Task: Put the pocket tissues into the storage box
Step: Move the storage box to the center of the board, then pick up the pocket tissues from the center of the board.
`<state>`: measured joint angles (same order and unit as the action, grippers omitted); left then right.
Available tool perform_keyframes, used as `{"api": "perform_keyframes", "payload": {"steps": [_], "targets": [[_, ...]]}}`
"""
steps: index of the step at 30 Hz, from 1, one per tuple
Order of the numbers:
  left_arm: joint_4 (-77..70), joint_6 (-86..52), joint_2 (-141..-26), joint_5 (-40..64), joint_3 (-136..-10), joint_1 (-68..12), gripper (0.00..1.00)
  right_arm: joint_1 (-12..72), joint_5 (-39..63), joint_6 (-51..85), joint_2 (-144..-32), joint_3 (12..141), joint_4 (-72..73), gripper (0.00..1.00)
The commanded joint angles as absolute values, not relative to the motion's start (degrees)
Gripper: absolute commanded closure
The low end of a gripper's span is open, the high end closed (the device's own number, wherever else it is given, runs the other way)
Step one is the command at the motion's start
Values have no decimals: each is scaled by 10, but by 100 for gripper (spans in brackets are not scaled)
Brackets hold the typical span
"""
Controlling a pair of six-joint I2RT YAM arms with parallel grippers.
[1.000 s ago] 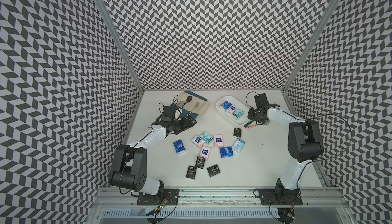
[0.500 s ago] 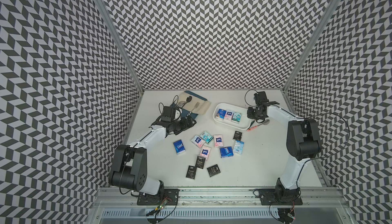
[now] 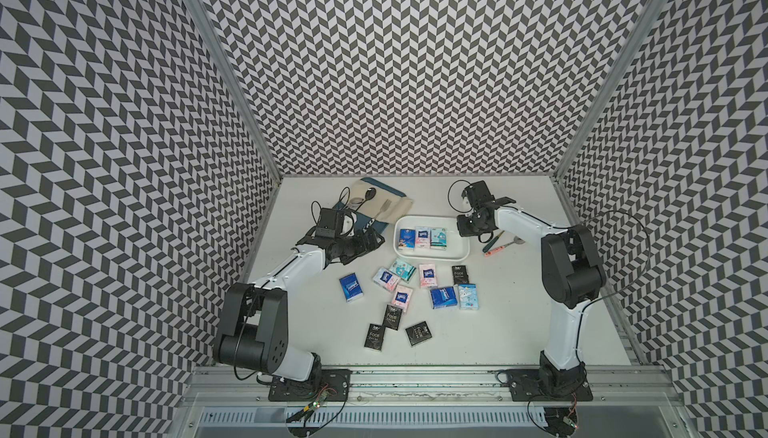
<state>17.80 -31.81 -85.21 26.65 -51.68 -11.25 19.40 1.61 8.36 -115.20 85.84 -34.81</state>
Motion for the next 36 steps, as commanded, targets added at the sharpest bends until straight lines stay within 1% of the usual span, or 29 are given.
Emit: {"api": "perform_keyframes", "payload": {"steps": [1,3,4,7,8,10,13,16,19,23,26,31,36], "targets": [[187,-307,-843,262,-535,-114,0,197,-12,70,-1171,896,-357,81],[187,-307,-842,262,-535,-114,0,197,-19,76,-1173,910,-368,73],[186,-307,-841,262,-535,-114,0,197,-18,81,-1168,912,-370,68],[181,-308,-842,262,-536,-114,0,197,-6,99,-1140,910,-377,45],[179,-308,-842,262,-537,-114,0,197,-1,106,-1126,907,-382,40],[175,-309,-844,262,-537,-114,0,197,4,119,-1102,897,-395,34],[167,-311,-844,263,-536,-115,0,197,24,137,-1053,851,-411,29],[160,-311,-844,259,-534,-114,0,199,58,156,-984,769,-412,25],[154,-311,-845,259,-531,-113,0,209,61,168,-910,690,-415,20],[149,-309,-850,259,-527,-113,0,226,83,188,-827,603,-424,17],[149,-310,-851,259,-525,-113,0,234,108,208,-783,543,-409,16],[155,-308,-843,258,-521,-113,0,253,159,237,-757,461,-352,19],[164,-302,-833,251,-518,-112,0,285,142,258,-767,419,-323,20]]}}
